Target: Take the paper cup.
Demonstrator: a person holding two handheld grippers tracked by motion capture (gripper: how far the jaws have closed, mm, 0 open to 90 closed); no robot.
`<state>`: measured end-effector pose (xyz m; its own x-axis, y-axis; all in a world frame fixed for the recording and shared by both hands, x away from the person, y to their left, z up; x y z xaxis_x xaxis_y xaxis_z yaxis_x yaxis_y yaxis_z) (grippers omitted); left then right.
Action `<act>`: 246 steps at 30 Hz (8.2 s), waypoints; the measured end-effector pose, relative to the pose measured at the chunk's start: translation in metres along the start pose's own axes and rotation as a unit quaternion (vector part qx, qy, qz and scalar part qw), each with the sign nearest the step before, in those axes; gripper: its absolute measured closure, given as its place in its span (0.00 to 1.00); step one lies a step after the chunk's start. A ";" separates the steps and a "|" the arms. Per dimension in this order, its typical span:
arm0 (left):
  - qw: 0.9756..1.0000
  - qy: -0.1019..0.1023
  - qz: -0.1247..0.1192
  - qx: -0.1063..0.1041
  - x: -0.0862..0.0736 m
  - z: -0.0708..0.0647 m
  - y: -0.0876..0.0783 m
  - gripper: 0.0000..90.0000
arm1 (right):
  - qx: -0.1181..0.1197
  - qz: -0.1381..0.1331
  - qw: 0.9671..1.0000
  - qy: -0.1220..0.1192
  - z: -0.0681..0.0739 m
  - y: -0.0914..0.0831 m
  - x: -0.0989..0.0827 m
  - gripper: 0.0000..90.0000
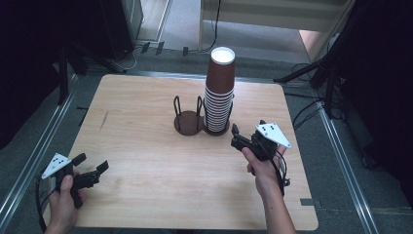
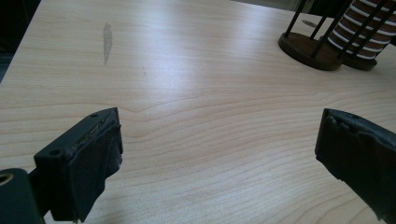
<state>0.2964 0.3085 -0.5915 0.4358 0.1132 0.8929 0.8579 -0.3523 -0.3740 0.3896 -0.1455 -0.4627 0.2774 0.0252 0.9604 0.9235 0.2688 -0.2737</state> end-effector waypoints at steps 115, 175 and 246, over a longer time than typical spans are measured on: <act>1.000 0.001 0.002 -0.012 0.000 -0.001 -0.001 0.02 | 0.011 -0.027 1.000 0.004 0.060 0.122 0.097 0.07; 1.000 -0.001 0.001 -0.006 0.000 0.000 0.000 0.02 | 0.040 -0.086 0.995 0.013 0.070 0.071 0.184 0.13; 0.996 0.044 0.009 -0.079 0.044 -0.061 0.015 0.00 | 0.020 -0.061 0.998 0.014 0.011 -0.036 0.046 0.13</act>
<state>0.3121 0.2518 -0.5428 0.4185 0.0261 0.9078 0.7937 -0.4964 -0.3516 0.3658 -0.1434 -0.4076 0.1725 -0.0375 0.9843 0.9395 0.3064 -0.1530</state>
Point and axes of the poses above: each handheld gripper's, and its own axes: y roughly forward along the jaws, x roughly out of its top, z roughly to its left, the point moved 10 cm from there along y, roughly forward along the jaws, and after that the axes turned 1 degree about -z, right-handed, at the moved point
